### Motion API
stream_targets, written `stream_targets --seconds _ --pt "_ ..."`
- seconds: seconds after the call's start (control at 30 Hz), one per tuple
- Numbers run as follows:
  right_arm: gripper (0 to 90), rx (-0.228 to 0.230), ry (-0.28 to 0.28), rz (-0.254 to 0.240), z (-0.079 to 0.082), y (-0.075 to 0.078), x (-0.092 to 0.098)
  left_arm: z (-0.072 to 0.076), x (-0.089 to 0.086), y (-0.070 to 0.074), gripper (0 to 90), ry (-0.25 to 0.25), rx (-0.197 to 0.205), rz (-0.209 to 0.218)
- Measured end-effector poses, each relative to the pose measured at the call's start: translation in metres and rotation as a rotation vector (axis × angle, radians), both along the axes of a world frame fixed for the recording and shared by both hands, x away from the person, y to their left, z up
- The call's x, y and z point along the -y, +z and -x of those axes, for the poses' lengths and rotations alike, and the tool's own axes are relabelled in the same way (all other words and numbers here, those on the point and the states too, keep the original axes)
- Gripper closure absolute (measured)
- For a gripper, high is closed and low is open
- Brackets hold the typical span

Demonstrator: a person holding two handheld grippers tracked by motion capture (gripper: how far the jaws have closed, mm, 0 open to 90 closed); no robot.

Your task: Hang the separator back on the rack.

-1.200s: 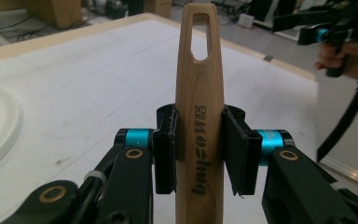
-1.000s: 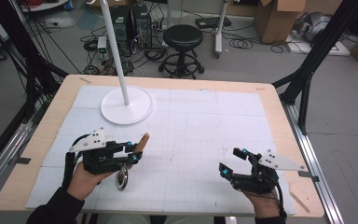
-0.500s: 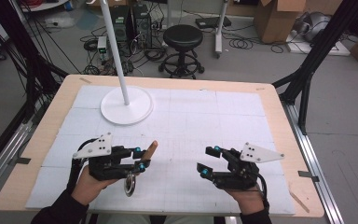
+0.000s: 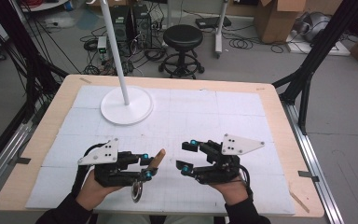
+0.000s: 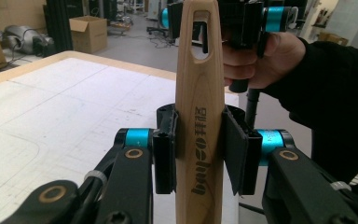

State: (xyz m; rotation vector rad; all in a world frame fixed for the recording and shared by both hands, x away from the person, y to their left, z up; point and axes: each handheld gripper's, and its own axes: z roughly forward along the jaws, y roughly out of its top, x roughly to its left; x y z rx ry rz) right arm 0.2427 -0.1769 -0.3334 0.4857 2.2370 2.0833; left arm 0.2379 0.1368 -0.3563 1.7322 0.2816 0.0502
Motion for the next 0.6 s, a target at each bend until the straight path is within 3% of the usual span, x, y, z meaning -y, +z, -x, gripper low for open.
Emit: stream_targets --seconds 0.13,0.3,0.6 --pt "45.1 0.001 0.065 -0.006 -0.002 0.001 -0.013 0.001 0.001 0.0 67.1 -0.016 -0.003 0.007" --pt "48.4 -0.005 0.117 -0.028 -0.006 0.001 -0.024 0.003 0.003 0.001 67.1 -0.038 -0.007 0.02" --pt "56.9 0.0 0.195 -0.021 -0.008 0.0 -0.037 0.005 0.006 0.002 67.1 -0.095 -0.005 0.034"
